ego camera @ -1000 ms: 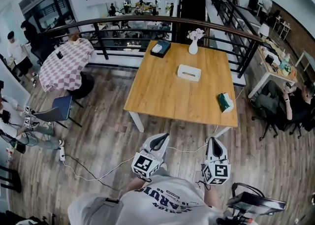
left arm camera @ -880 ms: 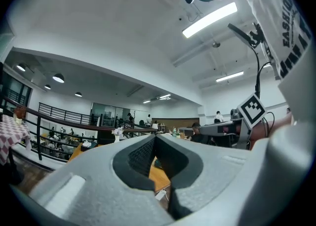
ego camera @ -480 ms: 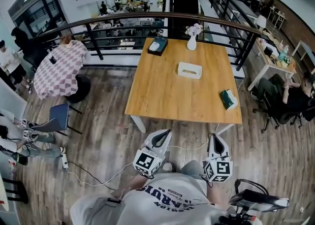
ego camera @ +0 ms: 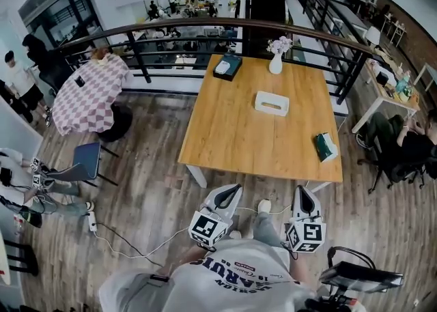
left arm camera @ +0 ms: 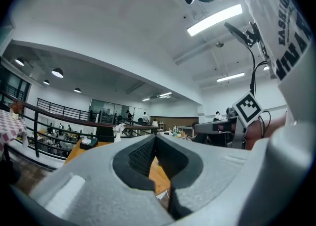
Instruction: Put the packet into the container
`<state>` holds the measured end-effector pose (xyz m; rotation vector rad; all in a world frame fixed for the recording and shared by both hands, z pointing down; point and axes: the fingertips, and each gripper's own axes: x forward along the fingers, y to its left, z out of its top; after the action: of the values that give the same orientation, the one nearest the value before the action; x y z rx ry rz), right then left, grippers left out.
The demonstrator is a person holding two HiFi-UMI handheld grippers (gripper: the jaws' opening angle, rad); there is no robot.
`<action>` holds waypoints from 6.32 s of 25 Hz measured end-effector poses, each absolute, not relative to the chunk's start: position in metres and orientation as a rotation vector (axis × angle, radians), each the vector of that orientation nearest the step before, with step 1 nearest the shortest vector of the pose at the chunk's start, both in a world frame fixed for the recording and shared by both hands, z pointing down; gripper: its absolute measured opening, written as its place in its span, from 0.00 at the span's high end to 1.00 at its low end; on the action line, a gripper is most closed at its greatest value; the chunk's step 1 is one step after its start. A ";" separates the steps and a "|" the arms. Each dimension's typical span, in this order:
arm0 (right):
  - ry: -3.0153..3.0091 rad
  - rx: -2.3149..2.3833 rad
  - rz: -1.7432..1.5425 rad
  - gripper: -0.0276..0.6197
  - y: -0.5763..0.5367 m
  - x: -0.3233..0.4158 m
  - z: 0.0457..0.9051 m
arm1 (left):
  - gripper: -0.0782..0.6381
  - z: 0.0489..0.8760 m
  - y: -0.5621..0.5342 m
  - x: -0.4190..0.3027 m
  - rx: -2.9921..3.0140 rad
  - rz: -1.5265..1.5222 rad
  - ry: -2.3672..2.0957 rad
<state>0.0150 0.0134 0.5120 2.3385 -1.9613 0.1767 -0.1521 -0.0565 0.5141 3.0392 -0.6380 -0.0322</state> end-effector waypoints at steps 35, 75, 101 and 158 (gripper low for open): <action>-2.093 2.266 0.156 0.95 -0.232 0.302 0.505 | 0.89 0.494 -0.300 0.111 2.995 -0.006 -0.906; -2.008 2.038 0.205 0.91 -0.286 0.317 0.518 | 0.89 0.475 -0.346 0.125 3.040 -0.029 -0.831; -1.349 1.573 1.025 0.10 -0.227 0.481 0.854 | 0.89 0.484 -0.375 0.076 2.991 0.048 -0.957; -1.601 0.760 0.489 0.34 -0.225 0.337 0.638 | 0.89 0.493 -0.360 0.109 3.011 0.040 -0.802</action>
<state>0.3369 -0.2247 0.6377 0.7597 -1.6007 0.4892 0.1094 -0.3598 0.4934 3.0108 -0.8016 0.0396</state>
